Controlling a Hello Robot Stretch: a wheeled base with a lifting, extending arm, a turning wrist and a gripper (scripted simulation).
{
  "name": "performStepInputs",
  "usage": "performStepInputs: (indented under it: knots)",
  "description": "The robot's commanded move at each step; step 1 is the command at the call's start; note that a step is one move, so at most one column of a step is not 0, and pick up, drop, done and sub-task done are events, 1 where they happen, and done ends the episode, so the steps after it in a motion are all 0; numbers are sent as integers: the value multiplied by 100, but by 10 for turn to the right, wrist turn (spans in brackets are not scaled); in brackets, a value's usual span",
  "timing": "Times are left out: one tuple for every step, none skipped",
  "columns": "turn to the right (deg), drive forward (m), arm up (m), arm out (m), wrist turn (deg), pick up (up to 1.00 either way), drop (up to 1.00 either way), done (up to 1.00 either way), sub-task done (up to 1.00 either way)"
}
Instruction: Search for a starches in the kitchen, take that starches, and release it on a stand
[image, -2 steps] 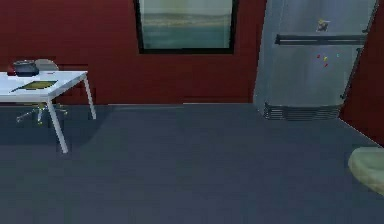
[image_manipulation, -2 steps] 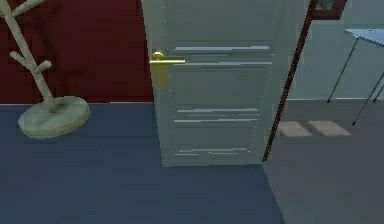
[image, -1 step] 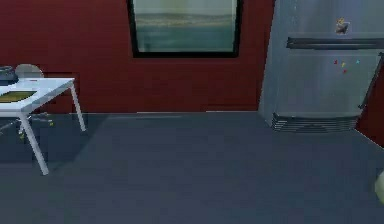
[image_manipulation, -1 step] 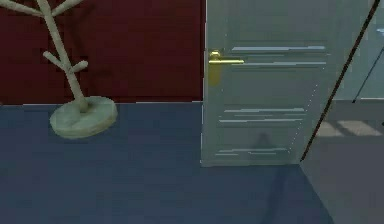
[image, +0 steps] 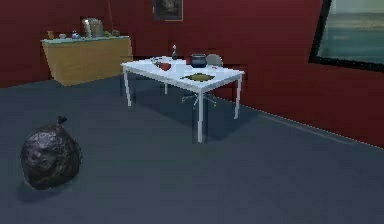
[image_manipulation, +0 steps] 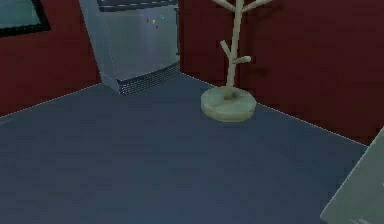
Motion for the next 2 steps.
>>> performStepInputs:
  knots:
    - [0,35,0,0,0,0,0,0,0]
    - [-210,0,0,0,0,0,0,0,0]
